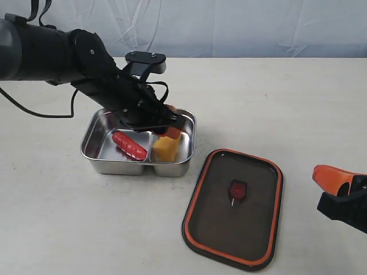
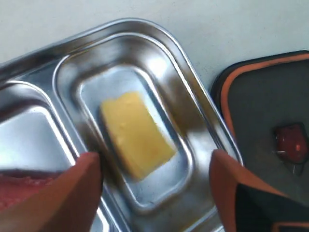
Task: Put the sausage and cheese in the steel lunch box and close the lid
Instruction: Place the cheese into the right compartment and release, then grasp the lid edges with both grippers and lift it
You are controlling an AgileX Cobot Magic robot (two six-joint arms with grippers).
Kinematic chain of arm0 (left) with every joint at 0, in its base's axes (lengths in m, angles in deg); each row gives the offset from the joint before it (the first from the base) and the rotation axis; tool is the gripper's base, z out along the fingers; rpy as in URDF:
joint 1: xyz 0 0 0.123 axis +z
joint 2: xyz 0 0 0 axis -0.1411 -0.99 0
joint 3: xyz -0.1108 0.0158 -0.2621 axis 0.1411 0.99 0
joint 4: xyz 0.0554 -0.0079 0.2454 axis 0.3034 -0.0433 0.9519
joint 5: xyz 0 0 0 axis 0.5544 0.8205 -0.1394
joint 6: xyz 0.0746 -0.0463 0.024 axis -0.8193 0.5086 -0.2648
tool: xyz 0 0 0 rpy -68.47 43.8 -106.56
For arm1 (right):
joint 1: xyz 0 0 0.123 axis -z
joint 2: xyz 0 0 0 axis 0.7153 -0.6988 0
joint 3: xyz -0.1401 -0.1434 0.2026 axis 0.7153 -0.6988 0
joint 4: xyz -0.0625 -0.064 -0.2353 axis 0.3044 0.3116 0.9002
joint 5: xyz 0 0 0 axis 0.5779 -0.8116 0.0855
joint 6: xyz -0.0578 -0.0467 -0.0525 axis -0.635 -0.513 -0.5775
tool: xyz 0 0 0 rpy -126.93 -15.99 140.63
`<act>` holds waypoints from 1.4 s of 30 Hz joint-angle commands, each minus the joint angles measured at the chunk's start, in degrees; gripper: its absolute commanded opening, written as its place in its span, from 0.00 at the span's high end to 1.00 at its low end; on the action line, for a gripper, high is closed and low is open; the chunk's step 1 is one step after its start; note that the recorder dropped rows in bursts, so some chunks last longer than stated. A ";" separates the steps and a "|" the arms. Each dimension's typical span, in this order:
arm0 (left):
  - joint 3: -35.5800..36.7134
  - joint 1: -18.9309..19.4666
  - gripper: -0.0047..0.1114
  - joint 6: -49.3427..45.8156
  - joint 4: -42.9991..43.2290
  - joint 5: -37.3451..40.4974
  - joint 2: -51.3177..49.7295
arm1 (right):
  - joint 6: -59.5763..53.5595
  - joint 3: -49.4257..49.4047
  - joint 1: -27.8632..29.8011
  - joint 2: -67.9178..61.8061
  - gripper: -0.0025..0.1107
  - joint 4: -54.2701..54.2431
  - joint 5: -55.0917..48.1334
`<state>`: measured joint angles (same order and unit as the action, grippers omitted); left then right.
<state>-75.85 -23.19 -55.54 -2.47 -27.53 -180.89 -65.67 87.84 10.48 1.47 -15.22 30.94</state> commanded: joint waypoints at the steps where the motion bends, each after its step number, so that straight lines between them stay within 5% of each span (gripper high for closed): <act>1: -0.46 -0.24 0.39 -3.47 -0.81 0.67 0.32 | -0.18 -0.18 -0.25 0.38 0.99 0.54 -0.12; 4: -0.67 -0.24 0.44 -3.45 -0.67 1.60 0.89 | -0.18 -0.18 -0.25 0.24 0.99 -1.76 -0.51; 6: -0.67 -0.24 0.58 -3.45 -0.20 2.59 1.70 | -0.18 0.21 -0.25 -0.38 0.99 -3.86 -2.08; 9: -0.67 -0.24 0.93 -3.45 0.63 2.45 3.71 | -0.18 2.87 -0.13 -3.43 0.99 -3.58 -5.98; 10: -0.67 -0.24 0.95 -3.48 1.06 2.09 4.56 | -0.18 4.32 -0.13 -4.79 0.99 -3.58 -6.52; 16: -0.67 -0.24 0.96 -3.37 2.29 1.68 10.45 | -0.18 15.99 0.61 -16.88 0.99 3.05 -9.08; 27: 11.77 -0.24 0.96 -3.23 6.01 0.72 26.09 | 3.70 35.12 16.38 -42.32 0.98 19.47 -36.92; 34: 18.35 -0.24 0.96 -3.23 6.01 -0.19 31.37 | -8.55 36.74 16.36 -50.77 0.56 6.86 -38.55; 42: 21.34 -0.24 0.96 -3.23 4.86 -2.32 32.21 | -8.45 36.74 13.72 -55.20 0.55 5.34 -35.38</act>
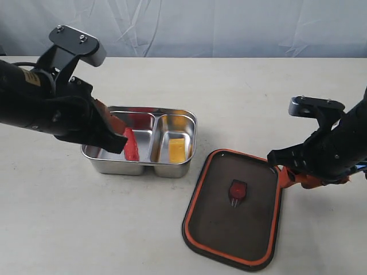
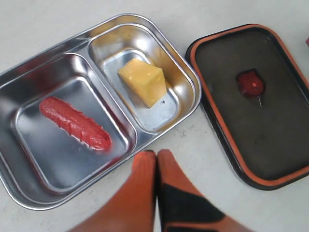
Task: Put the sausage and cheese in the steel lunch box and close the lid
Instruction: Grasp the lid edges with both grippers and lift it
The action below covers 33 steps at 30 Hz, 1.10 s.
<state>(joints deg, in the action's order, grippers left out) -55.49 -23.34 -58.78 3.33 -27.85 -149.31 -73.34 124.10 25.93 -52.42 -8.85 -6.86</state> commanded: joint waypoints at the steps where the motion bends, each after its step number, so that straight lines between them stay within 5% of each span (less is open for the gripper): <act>1: 0.98 -0.10 0.96 0.01 -1.06 -1.99 0.63 | -0.78 0.49 -2.49 -1.72 0.55 -1.02 3.10; 14: 0.98 -0.10 0.96 0.01 -1.17 -2.46 0.63 | 0.30 0.49 -6.35 -8.65 0.55 0.71 6.28; 17: 0.98 -0.10 0.96 0.01 -1.17 -2.46 0.63 | 1.10 0.49 -6.35 -10.30 0.63 0.71 6.70; 23: 0.98 -0.10 0.96 0.01 -1.17 -2.35 0.63 | 1.14 0.49 -6.59 -12.64 0.98 0.59 7.39; 33: 0.98 -0.10 0.94 0.21 -8.31 4.24 0.63 | 10.65 0.71 -6.59 -8.49 0.98 12.69 4.48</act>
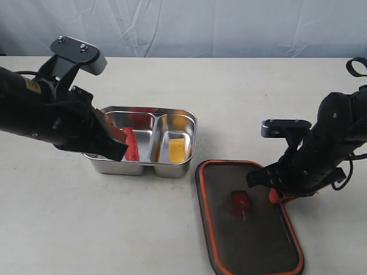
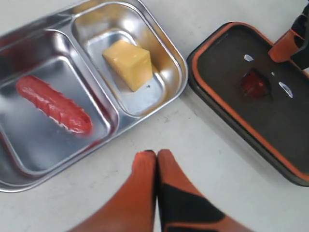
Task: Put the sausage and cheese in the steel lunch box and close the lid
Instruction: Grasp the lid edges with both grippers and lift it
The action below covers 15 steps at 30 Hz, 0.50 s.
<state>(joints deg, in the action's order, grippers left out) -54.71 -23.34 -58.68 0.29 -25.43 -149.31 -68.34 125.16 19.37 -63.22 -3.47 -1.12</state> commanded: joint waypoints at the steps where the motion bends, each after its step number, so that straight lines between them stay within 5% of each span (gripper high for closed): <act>1: 0.19 -0.10 0.90 -0.31 -8.91 2.08 0.63 | 8.95 -0.35 -0.02 4.62 0.98 10.64 -1.36; 4: 0.19 -0.10 0.72 -2.02 -14.22 1.86 0.63 | 11.19 -0.35 -0.02 10.85 0.98 12.92 -0.97; 7: 0.19 -0.10 0.47 -13.01 -31.32 1.86 0.63 | 11.27 0.45 -0.02 17.89 0.98 12.92 -0.74; 10: 0.19 -0.10 0.43 -21.70 -42.12 1.86 0.63 | 11.27 2.06 -0.02 21.89 0.98 12.78 -0.86; 15: 0.19 -0.10 0.43 -25.21 -45.21 1.74 0.63 | 7.55 4.86 -0.02 24.15 0.98 5.89 -0.82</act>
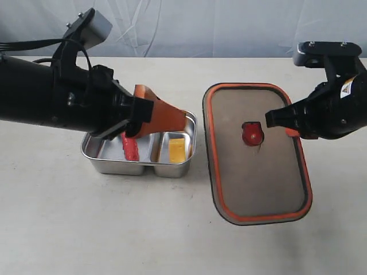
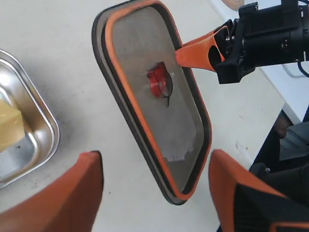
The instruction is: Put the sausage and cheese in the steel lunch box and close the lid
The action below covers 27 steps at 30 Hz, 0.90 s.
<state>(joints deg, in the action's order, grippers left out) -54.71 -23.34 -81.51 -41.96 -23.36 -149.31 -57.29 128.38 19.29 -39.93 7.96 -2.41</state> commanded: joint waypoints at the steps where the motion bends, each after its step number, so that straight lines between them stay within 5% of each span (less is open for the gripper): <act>1: 0.19 -0.10 0.43 -3.35 -3.47 -0.33 0.63 | -6.66 2.21 0.05 0.86 0.98 -9.97 0.60; 21: 0.19 -0.10 0.45 -5.69 -4.79 -3.30 0.63 | -34.71 3.87 -0.04 0.86 0.98 -43.37 -0.84; 23: 0.19 -0.10 0.55 -5.69 -4.57 -3.29 0.63 | -36.30 3.87 -0.04 0.86 0.98 -45.01 -1.47; 27: 0.19 -0.10 0.92 -5.78 -4.57 -4.25 0.63 | -37.06 3.87 -0.04 0.86 0.98 -45.82 -2.26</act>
<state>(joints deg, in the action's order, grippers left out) -54.71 -23.34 -86.90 -46.00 -26.31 -149.21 -93.02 131.85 19.25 -39.60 -36.55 -3.83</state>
